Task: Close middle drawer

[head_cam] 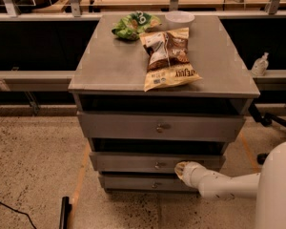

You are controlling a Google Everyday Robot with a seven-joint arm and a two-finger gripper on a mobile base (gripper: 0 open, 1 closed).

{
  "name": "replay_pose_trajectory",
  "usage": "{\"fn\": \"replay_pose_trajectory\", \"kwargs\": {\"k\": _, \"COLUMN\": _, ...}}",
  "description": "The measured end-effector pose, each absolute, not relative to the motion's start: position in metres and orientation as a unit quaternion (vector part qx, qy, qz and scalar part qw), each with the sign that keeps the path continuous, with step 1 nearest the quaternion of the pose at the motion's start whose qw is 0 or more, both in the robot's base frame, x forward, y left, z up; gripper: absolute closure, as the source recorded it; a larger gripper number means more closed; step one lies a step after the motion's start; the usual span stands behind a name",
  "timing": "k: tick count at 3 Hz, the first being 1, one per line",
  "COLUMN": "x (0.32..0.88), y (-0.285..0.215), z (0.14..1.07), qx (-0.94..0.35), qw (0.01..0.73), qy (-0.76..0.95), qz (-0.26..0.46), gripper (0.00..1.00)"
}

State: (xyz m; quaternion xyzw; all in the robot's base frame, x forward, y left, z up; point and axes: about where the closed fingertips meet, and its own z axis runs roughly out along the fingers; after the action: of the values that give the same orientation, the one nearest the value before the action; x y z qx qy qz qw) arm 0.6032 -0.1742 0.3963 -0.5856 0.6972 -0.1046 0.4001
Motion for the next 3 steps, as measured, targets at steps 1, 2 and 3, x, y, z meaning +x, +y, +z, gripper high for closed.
{"fn": "replay_pose_trajectory", "kwargs": {"k": 1, "x": 0.603, "y": -0.174, "z": 0.396, "qx": -0.586, "qw": 0.4, "qy": 0.697, "qz": -0.105, "gripper": 1.0}}
{"fn": "replay_pose_trajectory", "kwargs": {"k": 2, "x": 0.568, "y": -0.185, "z": 0.399, "qx": -0.572, "qw": 0.395, "qy": 0.711, "qz": -0.1, "gripper": 1.0}}
{"fn": "replay_pose_trajectory", "kwargs": {"k": 3, "x": 0.514, "y": -0.246, "z": 0.454, "qx": -0.498, "qw": 0.412, "qy": 0.747, "qz": -0.155, "gripper": 1.0}}
